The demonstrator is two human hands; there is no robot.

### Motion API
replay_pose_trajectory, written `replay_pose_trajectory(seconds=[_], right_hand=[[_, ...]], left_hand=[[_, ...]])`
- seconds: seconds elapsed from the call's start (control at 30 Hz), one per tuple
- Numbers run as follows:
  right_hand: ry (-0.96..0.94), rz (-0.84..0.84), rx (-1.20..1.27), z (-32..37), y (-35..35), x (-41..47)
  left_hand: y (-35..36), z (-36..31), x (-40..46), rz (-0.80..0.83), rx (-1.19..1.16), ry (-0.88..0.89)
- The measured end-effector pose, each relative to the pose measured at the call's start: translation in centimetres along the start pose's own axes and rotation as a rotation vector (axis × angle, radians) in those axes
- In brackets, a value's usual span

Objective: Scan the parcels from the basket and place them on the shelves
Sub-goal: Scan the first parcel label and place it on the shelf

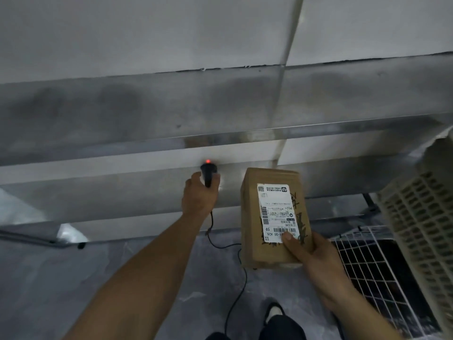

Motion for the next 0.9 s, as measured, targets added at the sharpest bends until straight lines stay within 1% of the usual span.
replay_pose_trajectory(seconds=[0.13, 0.27, 0.4, 0.53, 0.67, 0.8, 0.9], right_hand=[[-0.016, -0.014, -0.009, -1.8, 0.2, 2.9], [-0.02, -0.011, -0.005, -3.2, 0.0, 5.1], [-0.033, -0.024, -0.007, -3.7, -0.2, 6.4], [-0.038, -0.015, 0.005, -3.7, -0.7, 7.1], [-0.048, -0.021, 0.018, -3.5, -1.3, 7.4], [-0.057, -0.032, 0.039, -3.3, -1.9, 7.4], [-0.048, -0.03, 0.051, -3.2, -1.8, 7.0]], left_hand=[[3.9, 1.0, 4.7, -0.015, 0.006, -0.013], [6.3, 1.2, 9.6, -0.044, 0.057, -0.076], [8.4, 1.7, 12.6, -0.074, 0.092, -0.106], [10.1, 2.7, 14.1, -0.073, 0.121, -0.179], [11.1, 3.2, 15.0, -0.083, 0.063, -0.255], [10.9, 2.6, 14.7, -0.089, 0.058, -0.27], [10.4, 2.4, 13.7, -0.108, 0.041, -0.248]])
Point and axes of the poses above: each hand's wrist, its own x-axis towards the middle knuckle, its own y-axis out of the palm, z = x × y, the point moved 3 cm from there along x, towards the middle knuckle, and after that the axes turned 1 degree about x, right-handed, at the moved point
